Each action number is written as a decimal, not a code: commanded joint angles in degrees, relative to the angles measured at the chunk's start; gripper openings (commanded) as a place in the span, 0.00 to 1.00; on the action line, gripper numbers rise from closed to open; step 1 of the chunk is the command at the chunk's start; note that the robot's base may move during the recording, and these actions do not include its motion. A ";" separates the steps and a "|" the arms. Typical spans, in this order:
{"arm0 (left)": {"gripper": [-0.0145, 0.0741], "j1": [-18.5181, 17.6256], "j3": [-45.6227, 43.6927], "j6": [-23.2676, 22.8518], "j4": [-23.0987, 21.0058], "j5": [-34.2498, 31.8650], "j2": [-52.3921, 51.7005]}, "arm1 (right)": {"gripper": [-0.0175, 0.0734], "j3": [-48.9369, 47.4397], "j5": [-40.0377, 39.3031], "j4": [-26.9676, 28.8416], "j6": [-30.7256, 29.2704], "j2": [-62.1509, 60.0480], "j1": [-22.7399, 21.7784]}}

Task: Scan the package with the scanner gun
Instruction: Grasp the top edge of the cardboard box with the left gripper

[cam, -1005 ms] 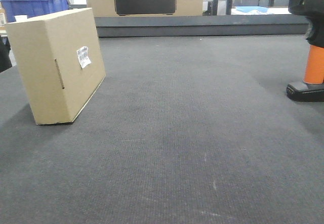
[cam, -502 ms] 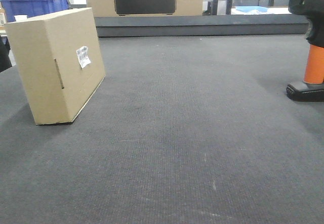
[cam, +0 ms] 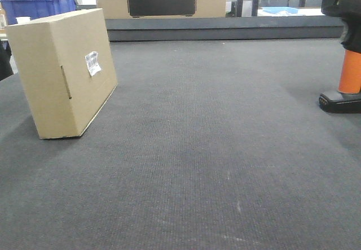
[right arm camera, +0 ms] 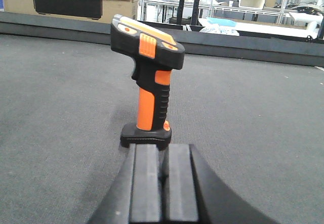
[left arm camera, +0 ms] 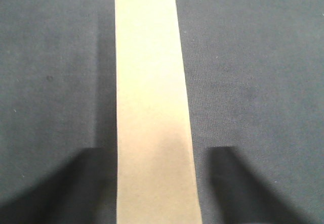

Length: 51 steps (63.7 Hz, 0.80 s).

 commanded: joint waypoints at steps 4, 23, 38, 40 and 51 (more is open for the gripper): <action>0.81 -0.31 -0.01 -2.85 0.14 0.13 1.76 | 0.01 0.06 -0.78 0.31 -0.11 -0.05 -0.30; 0.84 -0.31 -0.01 -2.96 -0.12 3.98 7.80 | 0.01 0.06 -0.78 0.31 -0.11 -0.05 -0.30; 0.68 -0.31 -0.01 -2.96 -0.27 7.79 9.23 | 0.01 0.06 -0.78 0.31 -0.11 -0.05 -0.30; 0.59 -0.31 -0.01 -2.96 -0.37 7.88 9.23 | 0.01 0.06 -0.78 0.31 -0.11 -0.05 -0.30; 0.05 -0.31 -0.30 -2.96 -2.02 7.19 9.23 | 0.01 0.06 -0.78 0.31 -0.11 -0.05 -0.30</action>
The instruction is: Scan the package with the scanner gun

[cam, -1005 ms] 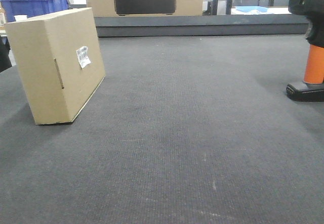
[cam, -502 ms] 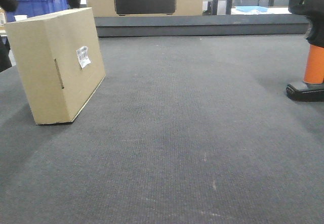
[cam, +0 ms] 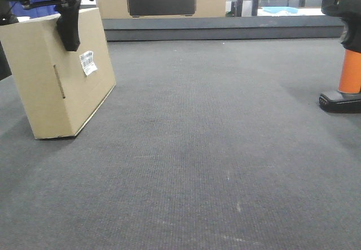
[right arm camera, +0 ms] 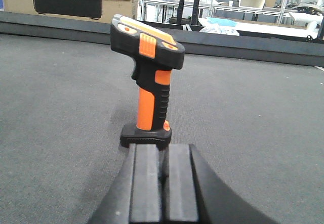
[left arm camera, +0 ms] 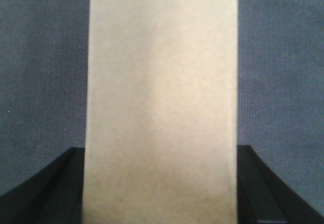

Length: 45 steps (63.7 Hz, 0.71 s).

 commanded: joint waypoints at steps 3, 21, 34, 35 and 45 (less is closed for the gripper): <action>0.04 -0.31 -0.83 -0.45 -1.90 -0.14 -0.18 | 0.01 0.06 -0.78 0.31 -0.11 -0.05 -0.30; 0.04 -2.30 -9.34 -0.65 -4.83 4.40 -0.40 | 0.01 0.06 -1.65 0.19 -0.11 -0.05 -0.33; 0.04 -7.22 -10.05 -5.13 -9.45 1.47 -0.30 | 0.01 0.06 -2.48 0.19 -0.11 -0.05 -0.33; 0.04 -7.53 -10.05 -5.48 -9.60 1.04 -0.30 | 0.01 0.06 -2.73 0.19 -0.11 -0.05 -0.33; 0.04 -10.46 -10.05 -10.61 -10.51 -3.96 -0.30 | 0.01 0.06 -7.48 1.22 -0.11 -0.05 -0.33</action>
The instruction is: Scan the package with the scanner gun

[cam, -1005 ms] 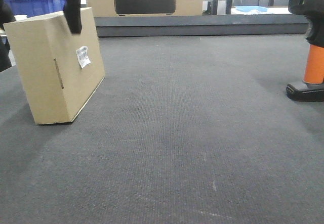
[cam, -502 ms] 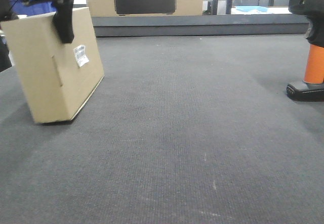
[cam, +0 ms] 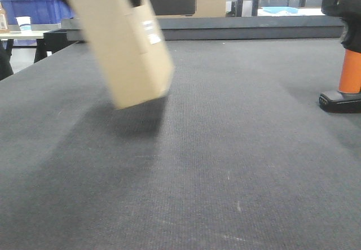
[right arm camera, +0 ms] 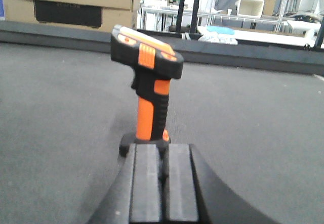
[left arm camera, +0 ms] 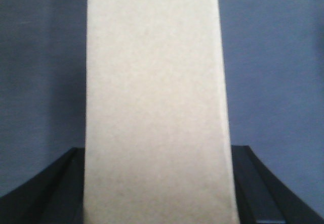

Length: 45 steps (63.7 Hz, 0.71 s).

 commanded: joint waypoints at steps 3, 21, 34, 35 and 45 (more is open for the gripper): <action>0.04 -1.61 -0.60 -4.79 -0.66 -4.67 -0.32 | 0.01 -0.33 -4.29 0.92 -0.11 -0.05 -0.33; 0.04 -2.38 5.97 -8.26 -0.83 -11.98 -0.32 | 0.01 -10.75 5.51 0.81 -0.11 6.52 -0.33; 0.04 -2.40 8.58 -8.26 -1.03 -14.09 -0.32 | 0.01 -15.72 4.41 0.81 -0.11 21.23 -0.33; 0.04 -2.40 8.58 -8.26 -1.03 -14.30 -0.32 | 0.01 -15.84 3.72 0.81 -0.11 22.35 -0.33; 0.04 -2.40 8.58 -8.26 0.20 -17.16 -0.44 | 0.01 -16.07 -11.14 1.05 -0.11 35.22 -0.33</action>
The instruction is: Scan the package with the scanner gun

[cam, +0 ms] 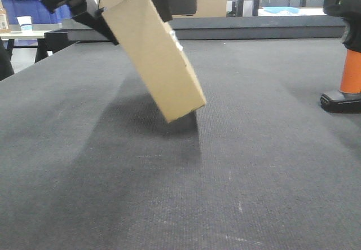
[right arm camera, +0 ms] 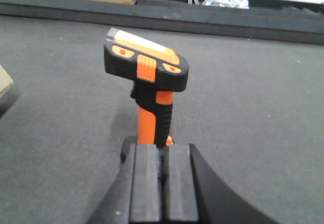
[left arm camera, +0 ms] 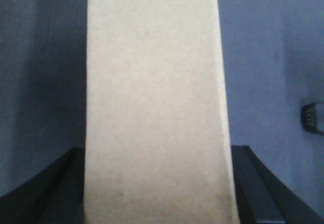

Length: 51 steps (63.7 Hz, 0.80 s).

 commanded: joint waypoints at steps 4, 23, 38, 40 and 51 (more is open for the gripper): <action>0.04 -0.40 -0.16 -0.43 2.46 -2.74 -0.44 | 0.01 -0.55 -14.46 0.28 -0.11 9.81 -0.33; 0.04 -0.40 -0.16 -0.43 5.89 -5.16 -0.44 | 0.01 -0.45 -24.39 1.02 6.90 27.20 -0.33; 0.04 -0.40 -0.16 -0.43 5.67 -5.27 -0.44 | 0.01 -0.36 -44.10 0.03 10.64 39.68 -0.33; 0.04 -0.40 -0.16 -0.43 5.67 -5.27 -0.44 | 0.01 -0.36 -45.54 0.03 10.99 41.40 -0.33; 0.04 -0.40 -0.16 -0.43 5.67 -5.27 -0.44 | 0.01 -0.36 -52.06 0.03 12.46 47.18 -0.33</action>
